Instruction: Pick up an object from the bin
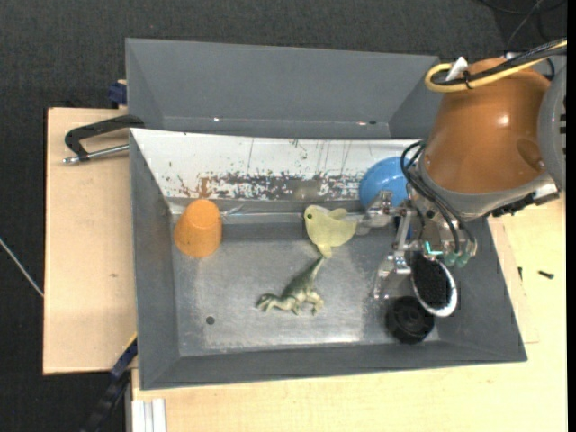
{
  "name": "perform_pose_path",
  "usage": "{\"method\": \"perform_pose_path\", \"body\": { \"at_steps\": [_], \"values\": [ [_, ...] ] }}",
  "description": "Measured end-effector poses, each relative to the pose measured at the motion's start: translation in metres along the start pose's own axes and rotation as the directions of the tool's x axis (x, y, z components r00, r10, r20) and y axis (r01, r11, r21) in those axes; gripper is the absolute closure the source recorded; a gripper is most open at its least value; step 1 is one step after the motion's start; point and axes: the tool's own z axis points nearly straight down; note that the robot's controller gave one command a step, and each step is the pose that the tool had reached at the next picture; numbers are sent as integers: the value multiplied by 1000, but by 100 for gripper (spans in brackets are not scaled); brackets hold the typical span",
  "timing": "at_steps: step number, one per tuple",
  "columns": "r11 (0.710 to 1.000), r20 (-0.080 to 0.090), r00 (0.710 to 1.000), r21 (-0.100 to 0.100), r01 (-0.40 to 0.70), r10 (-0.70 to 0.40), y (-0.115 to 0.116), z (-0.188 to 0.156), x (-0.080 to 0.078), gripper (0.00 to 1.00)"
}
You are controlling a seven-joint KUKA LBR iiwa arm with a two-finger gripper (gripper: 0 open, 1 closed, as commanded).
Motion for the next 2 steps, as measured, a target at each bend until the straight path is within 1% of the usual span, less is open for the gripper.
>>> {"method": "perform_pose_path", "body": {
  "at_steps": [1,2],
  "values": [
    [986,0,986,-1,170,-170,88,146,-11,0],
    [986,11,986,0,166,-166,87,140,-15,100]
  ]
}}
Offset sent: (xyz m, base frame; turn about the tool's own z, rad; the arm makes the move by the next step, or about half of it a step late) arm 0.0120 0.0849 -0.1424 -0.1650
